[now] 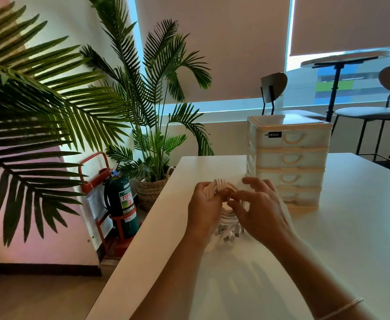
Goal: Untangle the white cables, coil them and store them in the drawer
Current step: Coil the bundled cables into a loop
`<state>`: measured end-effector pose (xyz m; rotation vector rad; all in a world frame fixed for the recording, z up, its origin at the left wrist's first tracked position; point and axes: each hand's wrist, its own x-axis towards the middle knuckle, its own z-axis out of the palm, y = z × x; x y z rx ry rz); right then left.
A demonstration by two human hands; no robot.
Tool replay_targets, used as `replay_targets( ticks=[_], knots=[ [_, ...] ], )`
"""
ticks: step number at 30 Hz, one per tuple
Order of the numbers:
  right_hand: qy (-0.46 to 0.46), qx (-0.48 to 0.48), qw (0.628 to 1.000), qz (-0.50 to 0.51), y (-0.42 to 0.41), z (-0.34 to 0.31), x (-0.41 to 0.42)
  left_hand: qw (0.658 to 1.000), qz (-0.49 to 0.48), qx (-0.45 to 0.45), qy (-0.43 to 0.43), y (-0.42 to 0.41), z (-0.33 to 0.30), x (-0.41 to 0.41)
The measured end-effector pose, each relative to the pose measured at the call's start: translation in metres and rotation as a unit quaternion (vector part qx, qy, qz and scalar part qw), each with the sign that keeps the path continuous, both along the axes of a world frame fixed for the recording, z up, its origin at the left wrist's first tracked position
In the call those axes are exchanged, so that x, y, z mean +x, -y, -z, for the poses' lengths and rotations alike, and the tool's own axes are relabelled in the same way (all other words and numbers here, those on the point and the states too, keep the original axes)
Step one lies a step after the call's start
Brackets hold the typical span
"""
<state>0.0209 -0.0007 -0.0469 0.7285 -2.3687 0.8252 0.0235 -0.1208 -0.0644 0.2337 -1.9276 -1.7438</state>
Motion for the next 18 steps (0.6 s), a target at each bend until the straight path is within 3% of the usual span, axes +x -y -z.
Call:
replay_targets(
  ticks=[4,12,18],
  knots=[
    [0.033,0.087,0.994,0.065,0.006,-0.004,0.007,0.999,0.004,0.033,0.014,-0.002,0.0,-0.001],
    [0.034,0.119,0.981,0.152,0.016,-0.011,0.015,0.998,0.03,0.06,-0.005,-0.006,0.001,-0.002],
    [0.067,0.132,0.979,0.143,0.013,-0.012,0.012,0.994,0.077,0.08,-0.011,-0.005,-0.001,0.001]
  ],
)
